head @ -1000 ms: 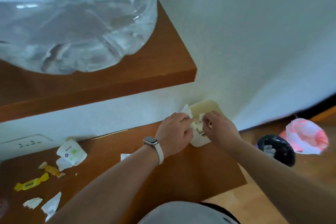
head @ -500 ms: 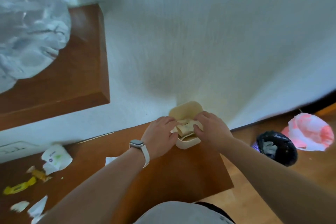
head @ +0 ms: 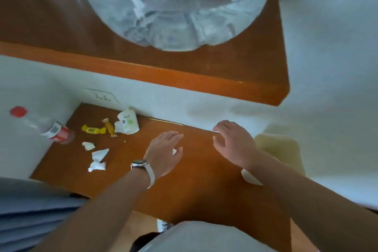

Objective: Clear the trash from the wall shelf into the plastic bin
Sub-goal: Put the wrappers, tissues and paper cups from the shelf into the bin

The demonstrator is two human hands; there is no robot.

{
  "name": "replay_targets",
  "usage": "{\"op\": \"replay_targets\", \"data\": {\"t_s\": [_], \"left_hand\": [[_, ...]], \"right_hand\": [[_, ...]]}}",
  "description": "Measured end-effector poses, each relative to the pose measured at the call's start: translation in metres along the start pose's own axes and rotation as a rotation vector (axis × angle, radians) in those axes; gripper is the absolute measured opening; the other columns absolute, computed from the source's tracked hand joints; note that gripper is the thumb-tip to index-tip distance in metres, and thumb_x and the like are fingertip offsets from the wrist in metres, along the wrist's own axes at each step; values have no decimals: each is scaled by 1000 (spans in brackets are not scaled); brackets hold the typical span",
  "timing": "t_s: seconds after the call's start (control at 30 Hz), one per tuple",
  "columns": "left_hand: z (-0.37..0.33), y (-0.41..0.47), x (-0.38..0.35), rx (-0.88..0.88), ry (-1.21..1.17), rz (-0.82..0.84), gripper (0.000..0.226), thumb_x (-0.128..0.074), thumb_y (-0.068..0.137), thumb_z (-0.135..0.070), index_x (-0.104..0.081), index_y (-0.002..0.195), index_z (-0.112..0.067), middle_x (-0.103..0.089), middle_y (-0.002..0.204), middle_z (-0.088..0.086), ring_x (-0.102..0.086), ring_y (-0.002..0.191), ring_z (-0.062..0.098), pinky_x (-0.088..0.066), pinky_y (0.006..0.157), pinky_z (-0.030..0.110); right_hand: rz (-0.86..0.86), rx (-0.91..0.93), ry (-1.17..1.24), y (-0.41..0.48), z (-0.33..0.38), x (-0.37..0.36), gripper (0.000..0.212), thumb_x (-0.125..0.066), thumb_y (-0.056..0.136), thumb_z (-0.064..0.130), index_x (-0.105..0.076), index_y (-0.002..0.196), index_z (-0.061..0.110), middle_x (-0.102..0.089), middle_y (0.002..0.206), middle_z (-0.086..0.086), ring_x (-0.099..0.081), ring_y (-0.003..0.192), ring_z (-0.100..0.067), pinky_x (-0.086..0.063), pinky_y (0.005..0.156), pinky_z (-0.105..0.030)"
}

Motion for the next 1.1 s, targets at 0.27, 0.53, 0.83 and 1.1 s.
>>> {"op": "replay_targets", "data": {"t_s": [0.27, 0.53, 0.83, 1.1], "left_hand": [[81, -26, -23, 239, -53, 21, 41, -54, 94, -36, -55, 132, -20, -59, 130, -2, -53, 118, 17, -46, 94, 34], [101, -10, -83, 260, -56, 170, 48, -49, 94, -40, -46, 139, -22, -50, 139, 1, -46, 123, 22, -42, 98, 38], [104, -8, -96, 144, 67, 145, 31, -50, 93, -42, -57, 117, -24, -53, 117, 0, -48, 106, 21, -42, 86, 36], [134, -25, -83, 298, -187, 65, 20, -46, 97, -25, -64, 105, -24, -58, 94, -7, -47, 84, 12, -39, 71, 27]], "right_hand": [[131, 7, -22, 47, 45, -69, 30, -56, 94, 34, -59, 121, 22, -59, 123, 6, -59, 105, -14, -50, 85, -27], [270, -64, -61, 77, 50, -128, 35, -50, 96, 31, -52, 130, 23, -53, 134, 4, -50, 119, -15, -45, 93, -30], [297, -69, -87, 115, 49, -179, 41, -55, 89, 21, -52, 129, 12, -53, 132, -5, -51, 117, -25, -45, 88, -37], [303, -57, -131, 130, 60, -210, 46, -50, 95, 22, -44, 138, 7, -53, 134, -11, -49, 121, -28, -47, 92, -40]]}}
Point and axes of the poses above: each hand's wrist, its own y-axis towards the middle knuckle, its own x-axis out of the back of the hand, z = x × y, the point moved 10 cm from there along y, towards the middle knuckle
